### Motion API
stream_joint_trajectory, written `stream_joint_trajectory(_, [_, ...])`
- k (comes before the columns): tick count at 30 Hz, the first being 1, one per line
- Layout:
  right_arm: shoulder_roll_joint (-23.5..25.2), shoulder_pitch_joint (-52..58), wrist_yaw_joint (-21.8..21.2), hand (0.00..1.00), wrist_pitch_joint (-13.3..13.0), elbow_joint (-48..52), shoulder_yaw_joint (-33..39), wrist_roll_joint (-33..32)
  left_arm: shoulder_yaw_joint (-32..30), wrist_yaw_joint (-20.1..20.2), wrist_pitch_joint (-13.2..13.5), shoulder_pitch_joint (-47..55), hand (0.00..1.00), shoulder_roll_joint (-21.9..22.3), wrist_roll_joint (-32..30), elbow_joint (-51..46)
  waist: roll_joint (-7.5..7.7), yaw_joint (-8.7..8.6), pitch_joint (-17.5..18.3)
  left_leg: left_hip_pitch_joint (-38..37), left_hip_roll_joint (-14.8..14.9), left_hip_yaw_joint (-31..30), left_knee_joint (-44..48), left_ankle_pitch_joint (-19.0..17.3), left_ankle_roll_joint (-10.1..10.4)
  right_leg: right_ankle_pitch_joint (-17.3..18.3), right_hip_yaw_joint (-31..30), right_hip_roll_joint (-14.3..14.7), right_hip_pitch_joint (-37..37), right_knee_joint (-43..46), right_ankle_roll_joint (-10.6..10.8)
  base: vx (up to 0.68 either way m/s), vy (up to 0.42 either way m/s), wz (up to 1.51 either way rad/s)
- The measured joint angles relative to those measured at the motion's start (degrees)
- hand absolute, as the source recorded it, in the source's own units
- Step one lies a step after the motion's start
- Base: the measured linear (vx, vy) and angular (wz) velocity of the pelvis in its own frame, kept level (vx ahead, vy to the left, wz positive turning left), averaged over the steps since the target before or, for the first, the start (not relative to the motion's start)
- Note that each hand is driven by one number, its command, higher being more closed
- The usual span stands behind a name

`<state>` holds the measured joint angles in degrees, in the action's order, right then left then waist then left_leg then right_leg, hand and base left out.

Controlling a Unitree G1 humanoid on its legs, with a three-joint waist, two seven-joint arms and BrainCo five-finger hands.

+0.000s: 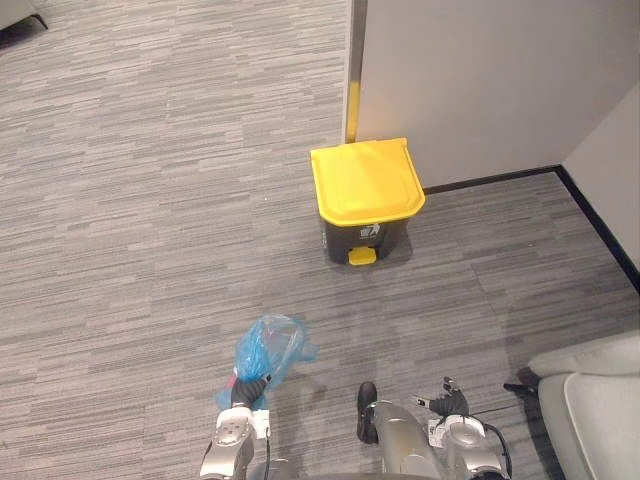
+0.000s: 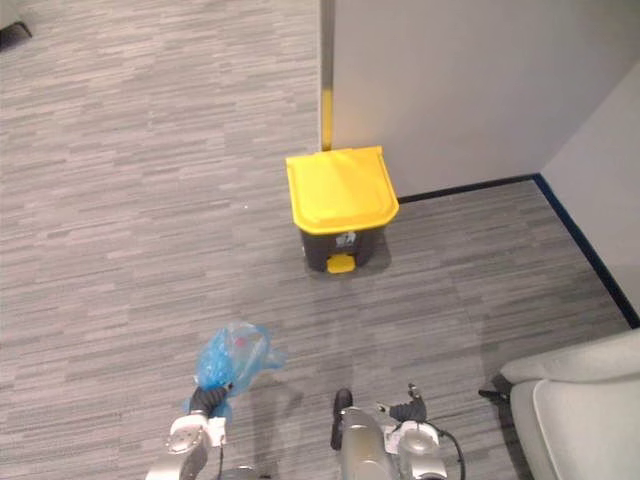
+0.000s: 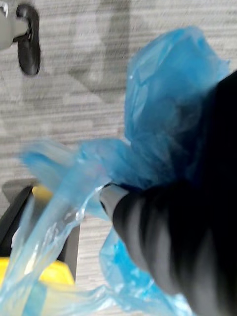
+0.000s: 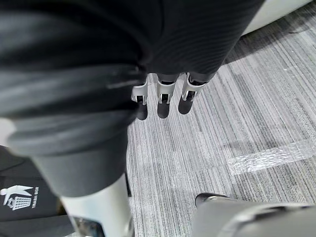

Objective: Gather rubbish on tea table into small bin, then transfer packed bag to large trash can.

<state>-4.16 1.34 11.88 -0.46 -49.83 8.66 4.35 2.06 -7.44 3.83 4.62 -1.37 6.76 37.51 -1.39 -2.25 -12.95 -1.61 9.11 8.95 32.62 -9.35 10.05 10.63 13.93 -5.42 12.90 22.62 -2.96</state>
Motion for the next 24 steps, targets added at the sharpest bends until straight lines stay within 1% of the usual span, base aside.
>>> stream_joint_trajectory(1, [0.1,0.1,0.0,0.00,0.0,0.2,-0.1,0.0,0.1,0.1,0.0,0.1,1.00,0.3,0.0,-0.4,0.05,0.19,-0.1,2.3,1.3,0.1,5.3,-0.3,-0.2,0.2,0.4,0.2,-1.4,-1.0,-0.2,0.26,-0.087,0.17])
stream_joint_trajectory(2, [0.9,0.3,0.0,0.00,0.0,1.7,0.1,-0.1,0.3,0.3,0.0,0.6,1.00,0.6,0.0,-1.3,-0.07,1.15,0.0,6.1,3.4,2.4,13.6,-2.4,-1.0,0.4,0.8,0.4,-4.5,-2.9,-0.6,0.29,-0.031,-0.03])
stream_joint_trajectory(3, [1.4,0.8,0.0,0.00,-0.3,2.9,0.2,-0.1,1.0,0.5,-0.1,0.7,1.00,0.6,0.0,-1.6,1.12,1.70,-0.3,9.0,4.3,4.7,15.3,-4.0,-3.1,0.5,0.8,0.3,-7.1,-5.0,-0.4,0.29,-0.008,-0.09])
stream_joint_trajectory(4, [1.8,0.9,0.0,0.00,-0.3,3.6,0.4,-0.1,1.2,0.7,-0.1,0.6,1.00,0.6,0.0,-2.1,1.03,2.06,-0.1,10.3,4.5,5.9,13.3,-4.7,-4.2,0.5,0.8,0.2,-8.3,-6.0,-0.3,0.28,0.033,-0.04])
stream_joint_trajectory(6, [2.0,0.9,0.0,0.00,-0.3,3.7,0.9,-0.4,1.3,1.2,-0.2,0.7,1.00,0.7,0.0,-2.0,1.55,2.47,-0.1,12.5,4.0,7.0,4.8,-5.1,-5.2,0.4,0.5,0.1,-9.5,-7.5,0.4,0.22,0.119,-0.10])
stream_joint_trajectory(7, [2.2,0.9,0.0,0.00,-0.3,3.4,1.4,-0.4,1.3,1.4,-0.4,0.7,1.00,0.7,0.0,-1.6,1.30,2.62,0.0,13.2,2.0,6.6,-7.5,-3.4,-6.0,0.8,0.0,-0.5,-10.4,-8.2,2.0,0.22,0.178,-0.12])
stream_joint_trajectory(8, [1.9,0.9,0.1,0.00,-0.3,3.1,1.5,-0.4,1.3,1.4,-0.4,0.7,1.00,0.7,0.0,-1.3,1.29,2.59,0.1,13.0,1.3,6.0,-11.2,-1.9,-5.9,0.9,-0.3,-0.7,-10.6,-8.2,2.4,0.28,0.241,-0.24])
stream_joint_trajectory(9, [1.4,0.9,0.3,0.00,-0.3,1.4,1.8,-0.3,1.5,1.5,-0.4,0.7,1.00,0.9,0.0,-0.2,0.38,2.68,0.5,12.0,0.1,3.8,-19.6,7.2,-4.5,1.8,-1.5,-0.5,-10.8,-7.9,4.4,0.21,0.190,-0.28])
stream_joint_trajectory(10, [1.4,0.7,0.4,0.00,-0.1,0.6,1.8,-0.3,1.5,1.4,-0.5,0.6,1.00,0.5,0.0,0.5,1.11,2.98,0.4,11.3,-0.5,4.1,-19.8,7.0,-5.1,2.0,-2.5,-0.7,-10.9,-7.8,5.1,0.28,0.219,-0.28])
stream_joint_trajectory(11, [1.8,0.9,0.4,0.00,0.0,-0.3,1.6,-0.4,1.7,1.4,-0.6,0.9,1.00,0.1,0.0,0.9,1.99,2.98,1.0,10.6,-2.0,4.6,-20.6,6.9,-5.5,1.8,-3.8,-1.7,-11.3,-8.7,6.1,0.27,0.221,-0.14])
stream_joint_trajectory(12, [2.4,1.4,0.4,0.00,0.1,-0.7,1.6,-0.4,1.8,1.4,-0.5,1.1,1.00,-0.5,0.0,1.0,3.06,2.67,1.6,10.3,-3.6,5.3,-20.8,5.4,-6.5,2.1,-4.2,-3.2,-11.4,-9.4,7.2,0.33,0.262,-0.17])
stream_joint_trajectory(13, [2.5,2.0,0.3,0.00,0.1,-0.8,1.6,-0.3,1.9,1.4,-0.6,1.3,1.00,-0.5,0.0,1.0,3.60,2.86,1.9,9.6,-5.2,6.7,-20.8,3.7,-7.4,2.8,-5.5,-5.1,-11.1,-7.7,8.3,0.26,0.237,-0.21])
stream_joint_trajectory(14, [2.4,2.0,0.3,0.00,0.1,-0.8,1.6,-0.2,1.9,1.4,-0.6,1.4,1.00,-0.6,0.0,1.0,3.59,2.83,1.9,9.1,-5.7,7.1,-20.8,3.1,-7.6,3.0,-6.0,-5.7,-10.9,-6.7,8.6,0.26,0.237,-0.36])
stream_joint_trajectory(15, [2.3,2.0,0.3,0.00,0.1,-0.8,1.6,-0.1,2.2,1.4,-0.6,1.9,1.00,-0.7,-0.1,1.1,3.22,2.63,1.8,7.2,-6.9,8.2,-21.6,1.8,-8.3,3.2,-7.7,-7.0,-9.8,-2.7,9.0,0.24,0.227,-0.39])
stream_joint_trajectory(16, [2.3,1.9,0.2,0.00,0.1,-0.8,1.3,0.1,2.3,1.5,-0.8,2.2,1.00,-0.7,-0.1,1.5,2.56,2.45,2.0,4.8,-7.6,9.3,-22.7,1.0,-8.7,2.9,-9.5,-7.8,-6.9,4.7,9.6,0.24,0.221,-0.39])
stream_joint_trajectory(17, [2.4,1.9,0.0,0.00,0.1,-0.8,1.1,0.1,2.3,1.5,-0.8,2.4,1.00,-0.8,-0.1,1.5,2.43,2.41,2.1,4.1,-7.8,9.5,-22.8,0.8,-8.8,2.5,-9.9,-8.1,-5.9,7.5,10.1,0.27,0.186,-0.23])
stream_joint_trajectory(18, [2.6,1.6,-0.1,0.00,-0.2,-0.6,1.1,0.0,2.3,1.4,-0.8,2.8,1.00,-1.4,-0.1,1.5,2.29,2.05,2.1,2.0,-8.1,9.4,-23.0,0.2,-9.4,1.0,-10.1,-8.9,-3.4,14.6,10.4,0.30,0.121,0.07])
stream_joint_trajectory(19, [2.5,1.0,-0.3,0.00,-0.2,-1.0,0.7,0.1,2.4,1.3,-0.8,2.8,1.00,-2.2,-0.1,1.4,1.51,1.37,1.8,0.3,-7.6,9.2,-23.7,-0.3,-9.9,2.2,-9.4,-8.8,-1.3,19.5,9.5,0.31,0.078,0.16])
stream_joint_trajectory(20, [2.5,0.9,-0.3,0.00,-0.1,-1.1,0.4,0.1,2.3,1.2,-0.8,2.8,1.00,-2.5,-0.1,1.4,1.50,1.34,1.8,-0.1,-7.3,9.1,-23.9,-0.3,-9.9,3.1,-9.1,-8.5,-0.7,20.0,9.2,0.29,0.001,0.18])
stream_joint_trajectory(21, [2.3,0.2,-0.4,0.00,-0.2,-1.1,-0.2,0.1,2.0,0.8,-0.7,2.3,1.00,-3.6,0.0,1.4,1.36,1.38,1.8,-1.2,-6.4,8.9,-24.7,-0.4,-9.7,5.1,-7.7,-6.9,1.6,20.2,8.2,0.33,-0.095,0.08])
stream_joint_trajectory(22, [2.1,-0.8,-0.5,0.00,-0.2,-1.1,-0.8,0.1,1.6,0.4,-0.7,2.0,1.00,-4.6,0.0,1.5,0.57,1.41,1.3,-2.1,-5.0,8.4,-25.1,-0.5,-9.6,6.1,-5.6,-4.9,4.1,18.9,6.8,0.27,-0.091,0.06])
stream_joint_trajectory(23, [2.0,-1.0,-0.5,0.00,-0.2,-1.1,-1.0,0.2,1.3,0.3,-0.7,1.9,1.00,-4.7,0.0,1.6,0.25,1.35,1.1,-2.7,-4.5,8.3,-25.5,-0.5,-9.6,6.1,-4.8,-4.2,4.8,17.8,6.5,0.32,-0.164,0.12])
stream_joint_trajectory(24, [1.3,-1.2,-0.5,0.00,-0.3,-1.1,-1.1,0.1,0.9,0.1,-0.7,1.8,1.00,-4.7,0.0,1.9,-0.13,1.26,0.8,-3.9,-3.5,7.8,-25.8,-0.5,-9.6,4.7,-3.3,-2.3,5.8,11.3,5.9,0.22,-0.123,0.15])
